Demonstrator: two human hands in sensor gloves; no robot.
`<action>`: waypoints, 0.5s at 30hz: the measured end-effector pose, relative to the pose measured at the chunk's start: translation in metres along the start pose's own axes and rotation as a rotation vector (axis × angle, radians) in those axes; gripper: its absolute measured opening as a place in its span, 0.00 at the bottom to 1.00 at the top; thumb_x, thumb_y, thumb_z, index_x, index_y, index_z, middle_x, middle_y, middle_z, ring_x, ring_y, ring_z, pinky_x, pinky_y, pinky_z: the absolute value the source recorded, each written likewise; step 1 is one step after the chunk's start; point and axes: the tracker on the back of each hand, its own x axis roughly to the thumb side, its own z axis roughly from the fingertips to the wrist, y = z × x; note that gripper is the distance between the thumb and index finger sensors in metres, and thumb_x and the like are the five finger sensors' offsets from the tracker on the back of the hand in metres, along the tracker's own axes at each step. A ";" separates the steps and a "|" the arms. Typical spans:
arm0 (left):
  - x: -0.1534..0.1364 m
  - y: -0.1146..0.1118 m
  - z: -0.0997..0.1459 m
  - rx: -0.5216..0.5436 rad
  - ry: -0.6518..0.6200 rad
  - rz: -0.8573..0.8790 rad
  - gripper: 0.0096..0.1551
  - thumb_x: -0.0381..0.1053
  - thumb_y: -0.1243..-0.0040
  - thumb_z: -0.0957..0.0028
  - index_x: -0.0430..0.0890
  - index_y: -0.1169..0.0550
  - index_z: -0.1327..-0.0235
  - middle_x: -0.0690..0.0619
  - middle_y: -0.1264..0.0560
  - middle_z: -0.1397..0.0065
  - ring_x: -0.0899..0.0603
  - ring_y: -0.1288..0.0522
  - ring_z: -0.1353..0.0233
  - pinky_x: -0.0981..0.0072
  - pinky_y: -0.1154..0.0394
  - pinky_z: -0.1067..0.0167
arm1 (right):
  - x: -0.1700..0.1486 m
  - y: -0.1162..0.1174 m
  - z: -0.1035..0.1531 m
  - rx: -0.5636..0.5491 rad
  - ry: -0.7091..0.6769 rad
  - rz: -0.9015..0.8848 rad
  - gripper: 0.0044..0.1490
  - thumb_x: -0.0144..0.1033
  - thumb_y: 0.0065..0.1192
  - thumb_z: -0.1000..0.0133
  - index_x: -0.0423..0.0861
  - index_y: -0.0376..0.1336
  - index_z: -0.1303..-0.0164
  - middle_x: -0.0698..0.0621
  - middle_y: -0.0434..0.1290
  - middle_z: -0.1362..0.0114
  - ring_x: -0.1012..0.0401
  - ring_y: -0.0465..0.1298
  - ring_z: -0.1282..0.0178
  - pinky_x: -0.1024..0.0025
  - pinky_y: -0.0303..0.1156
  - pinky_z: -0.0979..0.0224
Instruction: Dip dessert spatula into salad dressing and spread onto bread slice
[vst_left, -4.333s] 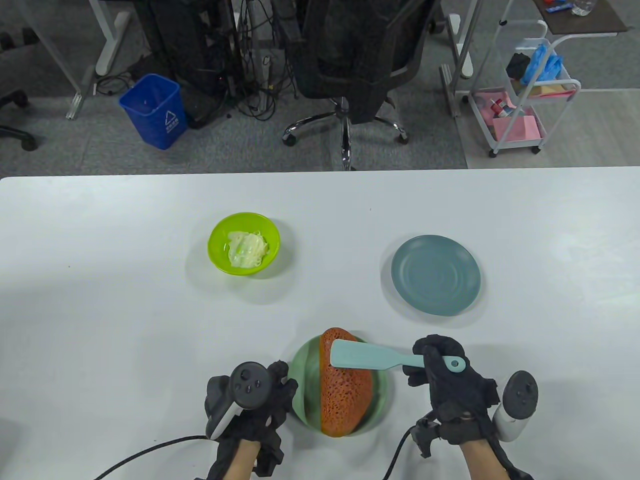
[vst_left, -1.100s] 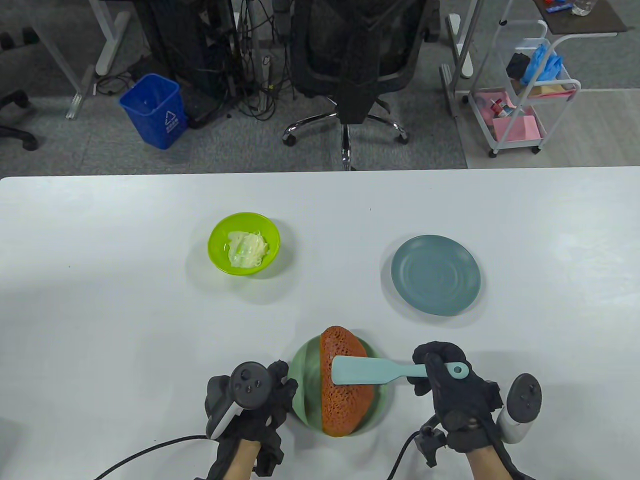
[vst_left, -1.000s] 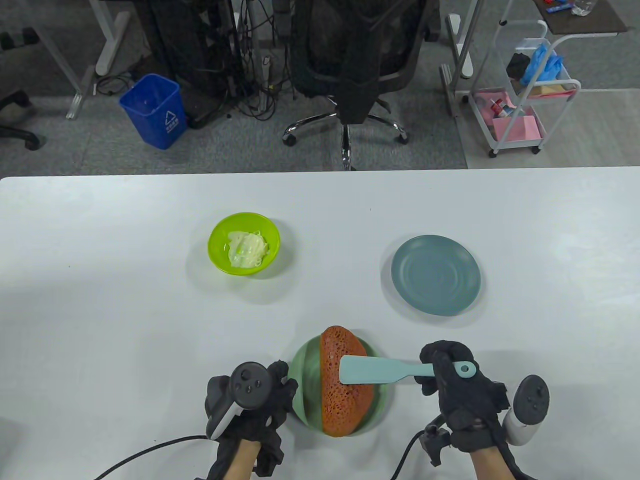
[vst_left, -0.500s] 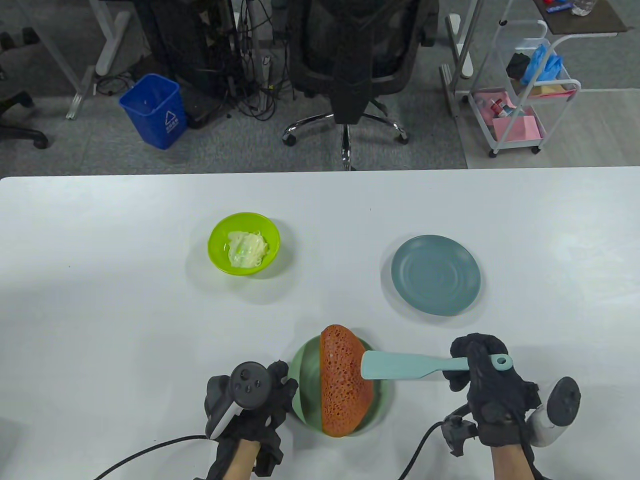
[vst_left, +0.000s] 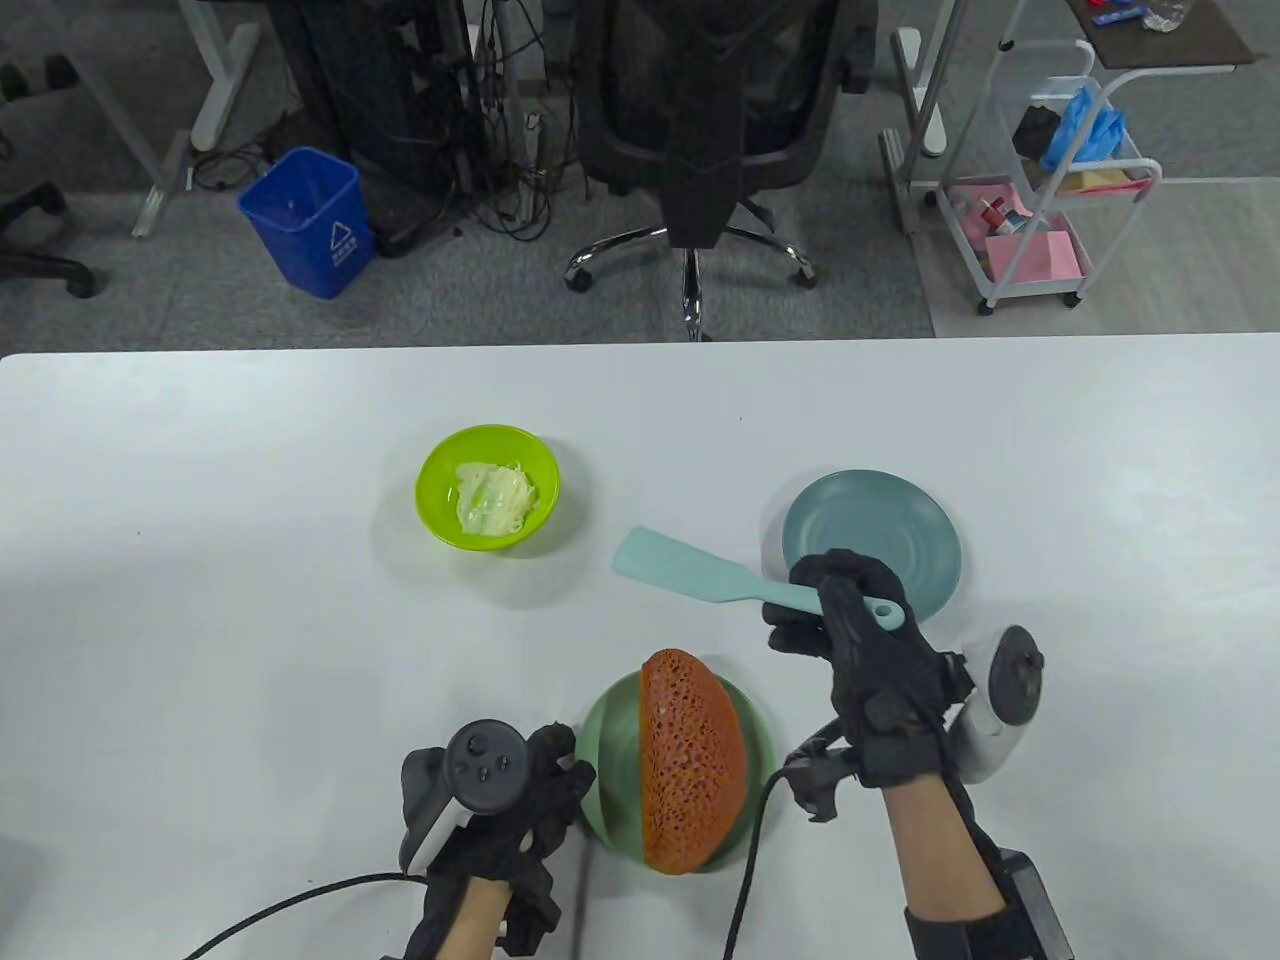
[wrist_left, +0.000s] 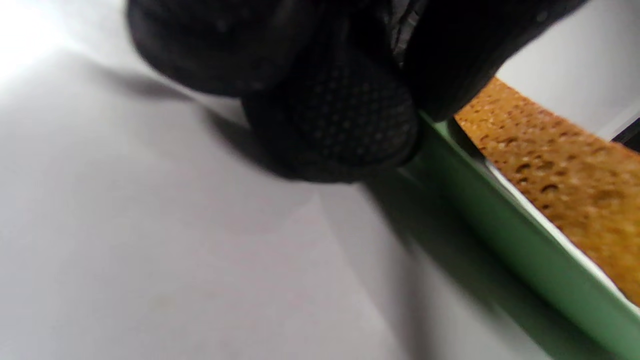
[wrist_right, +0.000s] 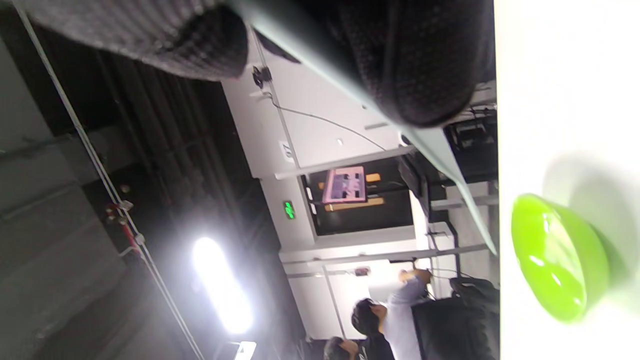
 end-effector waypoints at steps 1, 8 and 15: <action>0.000 0.000 0.000 0.001 -0.001 0.000 0.32 0.57 0.33 0.37 0.37 0.23 0.28 0.55 0.13 0.53 0.53 0.10 0.66 0.68 0.14 0.69 | -0.003 0.011 -0.010 0.011 0.019 0.019 0.29 0.46 0.61 0.30 0.45 0.55 0.25 0.34 0.56 0.23 0.36 0.74 0.34 0.55 0.79 0.34; -0.001 0.000 0.001 -0.001 -0.005 0.014 0.32 0.56 0.33 0.37 0.37 0.23 0.29 0.55 0.13 0.53 0.52 0.10 0.66 0.68 0.14 0.69 | -0.024 0.061 -0.055 0.089 0.140 0.087 0.31 0.46 0.60 0.27 0.48 0.51 0.21 0.37 0.51 0.18 0.38 0.69 0.25 0.53 0.74 0.24; -0.002 0.001 0.000 -0.017 -0.002 0.032 0.32 0.56 0.33 0.37 0.37 0.23 0.29 0.55 0.13 0.53 0.52 0.10 0.66 0.68 0.14 0.69 | -0.049 0.092 -0.088 0.138 0.241 0.168 0.32 0.47 0.59 0.26 0.50 0.49 0.19 0.38 0.48 0.17 0.39 0.67 0.21 0.55 0.72 0.21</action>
